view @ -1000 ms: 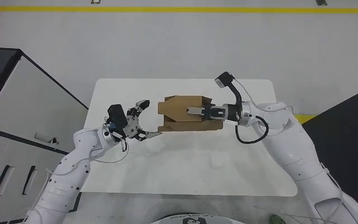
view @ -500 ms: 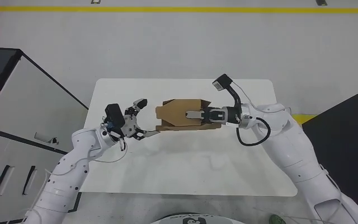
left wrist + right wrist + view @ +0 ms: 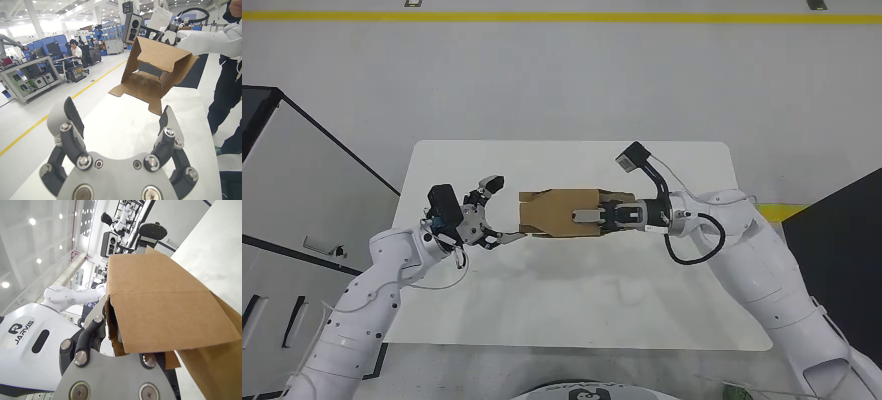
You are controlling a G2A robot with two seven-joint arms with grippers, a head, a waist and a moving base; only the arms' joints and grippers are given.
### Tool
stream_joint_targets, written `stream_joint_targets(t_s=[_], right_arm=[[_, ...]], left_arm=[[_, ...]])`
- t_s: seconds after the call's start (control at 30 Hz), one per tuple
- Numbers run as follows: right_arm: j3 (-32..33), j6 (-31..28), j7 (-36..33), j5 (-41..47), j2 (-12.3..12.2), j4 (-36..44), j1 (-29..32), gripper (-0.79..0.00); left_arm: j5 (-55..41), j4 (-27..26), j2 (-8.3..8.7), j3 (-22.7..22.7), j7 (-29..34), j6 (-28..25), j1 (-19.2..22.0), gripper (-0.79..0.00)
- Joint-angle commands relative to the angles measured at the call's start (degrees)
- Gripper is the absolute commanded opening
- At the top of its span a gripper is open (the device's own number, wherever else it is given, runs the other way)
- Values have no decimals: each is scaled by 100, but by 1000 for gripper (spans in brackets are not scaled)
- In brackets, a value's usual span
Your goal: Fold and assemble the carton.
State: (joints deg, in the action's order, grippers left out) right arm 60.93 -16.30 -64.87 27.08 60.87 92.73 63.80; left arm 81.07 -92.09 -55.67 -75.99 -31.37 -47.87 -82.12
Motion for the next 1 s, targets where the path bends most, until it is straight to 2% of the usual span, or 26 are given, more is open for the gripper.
stream_joint_targets(t_s=[0.0,0.5,0.53,0.57,0.6,0.63,0.87,0.97], right_arm=[[16,-10,31,-46,-1,9,0,-785],[323,-117,497,-705,-55,179,90,-785],[351,-123,532,-731,-60,194,106,-785],[376,-128,555,-752,-64,212,121,-785],[406,-132,590,-775,-69,224,136,-785],[432,-131,616,-790,-74,237,152,-785],[481,-140,667,-801,-81,281,187,-785],[473,-127,802,-921,-80,344,229,-785]], left_arm=[[13,-11,3,-12,-17,-2,-13,0],[-70,-64,71,-448,8,17,-212,0],[-102,-68,76,-483,15,2,-233,-52],[-151,-67,80,-518,24,-13,-253,-394],[-201,-61,84,-555,45,-15,-270,-493],[-241,-59,86,-595,77,21,-279,-785],[-254,-79,87,-614,71,34,-278,-785],[-276,-226,84,-598,359,98,-276,-785]])
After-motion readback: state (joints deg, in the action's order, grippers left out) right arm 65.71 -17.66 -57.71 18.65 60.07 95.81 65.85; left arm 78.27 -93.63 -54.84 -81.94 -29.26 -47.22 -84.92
